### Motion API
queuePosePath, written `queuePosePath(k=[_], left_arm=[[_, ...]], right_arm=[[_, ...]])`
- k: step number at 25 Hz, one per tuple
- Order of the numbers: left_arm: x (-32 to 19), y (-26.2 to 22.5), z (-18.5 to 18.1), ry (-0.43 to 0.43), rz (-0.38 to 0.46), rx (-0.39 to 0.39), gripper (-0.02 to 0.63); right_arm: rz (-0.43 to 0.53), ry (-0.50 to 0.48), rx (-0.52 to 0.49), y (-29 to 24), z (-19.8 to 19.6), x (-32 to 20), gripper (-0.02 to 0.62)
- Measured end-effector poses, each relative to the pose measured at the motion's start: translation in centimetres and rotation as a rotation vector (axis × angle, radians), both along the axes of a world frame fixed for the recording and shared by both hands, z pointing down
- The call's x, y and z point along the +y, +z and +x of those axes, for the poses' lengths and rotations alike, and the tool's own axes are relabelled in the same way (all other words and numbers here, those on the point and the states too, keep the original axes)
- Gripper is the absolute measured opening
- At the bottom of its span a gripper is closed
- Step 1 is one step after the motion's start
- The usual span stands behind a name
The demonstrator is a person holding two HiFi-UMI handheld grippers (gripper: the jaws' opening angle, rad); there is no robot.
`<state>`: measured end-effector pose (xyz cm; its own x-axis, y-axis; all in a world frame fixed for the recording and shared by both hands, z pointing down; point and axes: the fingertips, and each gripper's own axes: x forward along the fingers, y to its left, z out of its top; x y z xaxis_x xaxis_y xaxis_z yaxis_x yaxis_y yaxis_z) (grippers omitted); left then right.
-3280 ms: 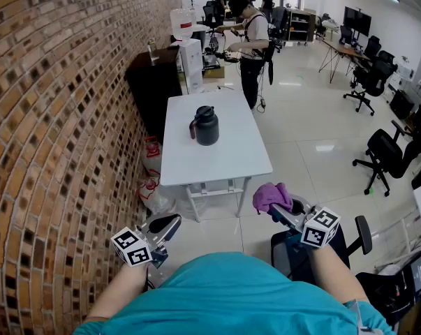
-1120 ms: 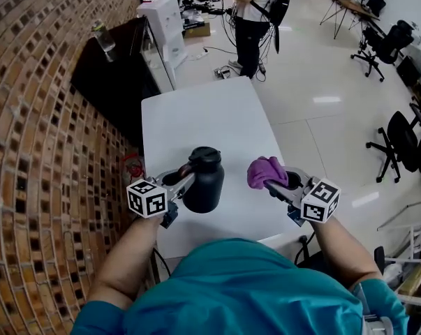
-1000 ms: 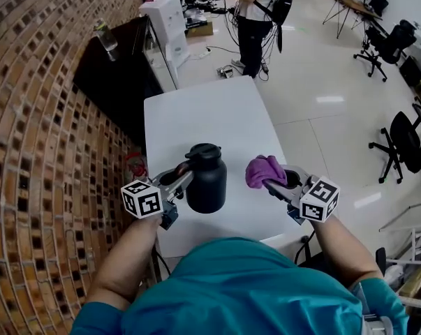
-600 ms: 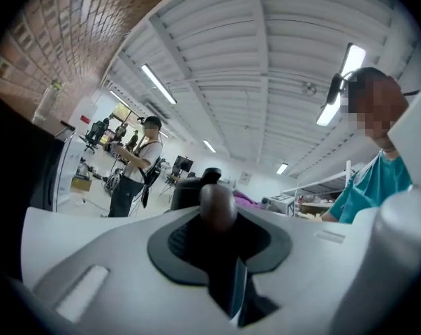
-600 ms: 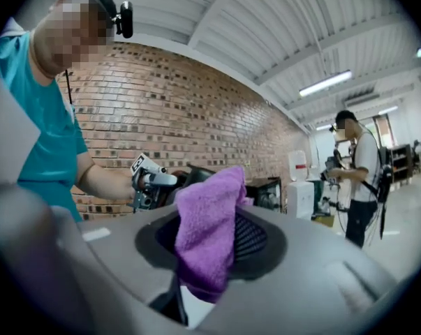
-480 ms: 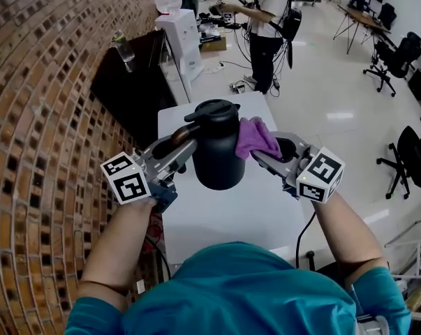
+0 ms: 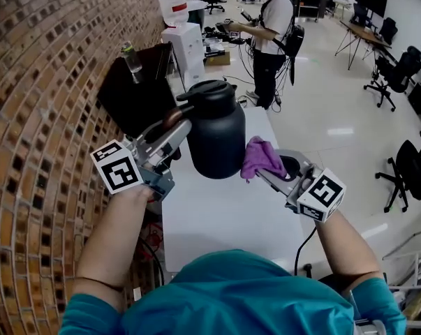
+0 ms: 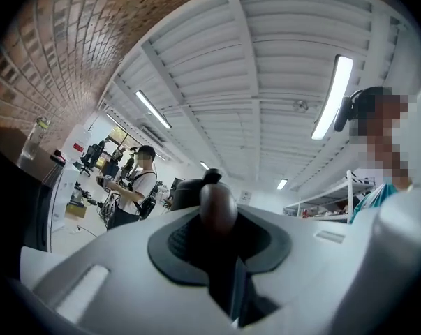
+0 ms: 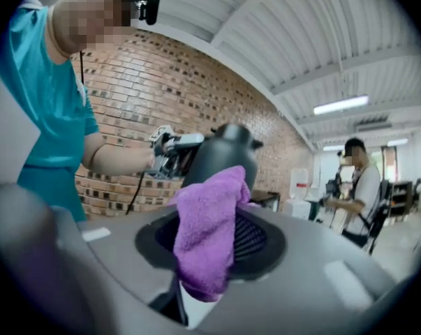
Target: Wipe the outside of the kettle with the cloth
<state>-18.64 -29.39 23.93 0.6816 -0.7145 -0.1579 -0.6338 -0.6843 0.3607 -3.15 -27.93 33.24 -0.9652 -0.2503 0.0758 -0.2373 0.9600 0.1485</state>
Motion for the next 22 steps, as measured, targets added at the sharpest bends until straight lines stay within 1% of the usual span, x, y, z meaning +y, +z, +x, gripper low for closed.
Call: queuePosePath(k=[2,3,5,6,8,10,11,13,14,16,19,21,22], left_arm=[[-0.2,-0.4,0.9,-0.001,-0.006,-0.048,0.092],[-0.4,-0.4,1.3,0.000,-0.014,-0.062,0.092],[-1.0,-0.4,1.9,0.005,-0.037,-0.052,0.092],[-1.2,-0.3,2.0,0.006,-0.047,-0.035,0.092],[-1.6,-0.4,1.8,-0.002,-0.058,-0.007,0.092],[-1.9,-0.9,1.2,-0.018,-0.052,-0.002,0.094],[-2.1,-1.2,0.9,-0.027,-0.044,-0.005,0.095],[-2.1,-1.8,0.7,-0.049,-0.027,-0.021,0.097],[-2.1,-1.9,0.6,-0.060,-0.022,-0.029,0.096],[-2.0,-1.8,0.7,-0.078,-0.024,-0.040,0.094],[-2.0,-1.6,0.8,-0.088,-0.021,-0.074,0.093],[-2.2,-1.5,0.8,-0.081,-0.018,-0.080,0.094],[-2.3,-1.5,0.9,-0.074,-0.021,-0.069,0.093]], right_arm=[[0.130,0.060,-0.023,-5.5,-0.2,-0.8,0.120],[0.197,0.087,-0.007,-7.5,-0.7,-1.3,0.121],[0.309,0.126,0.039,-9.2,-1.8,-2.2,0.121],[0.343,0.135,0.045,-9.2,-2.3,-2.4,0.121],[0.377,0.130,0.064,-7.8,-2.9,-1.8,0.120],[0.389,0.100,0.170,-4.3,-3.5,-0.3,0.120],[0.380,0.080,0.224,-2.2,-3.8,0.5,0.120],[0.356,0.038,0.280,1.1,-4.4,1.8,0.120],[0.358,0.025,0.293,1.7,-4.4,2.2,0.120],[0.403,0.027,0.294,0.1,-4.3,2.9,0.120],[0.553,0.107,0.241,-6.9,-5.1,2.4,0.120],[0.655,0.169,0.260,-10.0,-6.6,1.3,0.120],[0.690,0.184,0.287,-10.2,-7.4,0.8,0.121]])
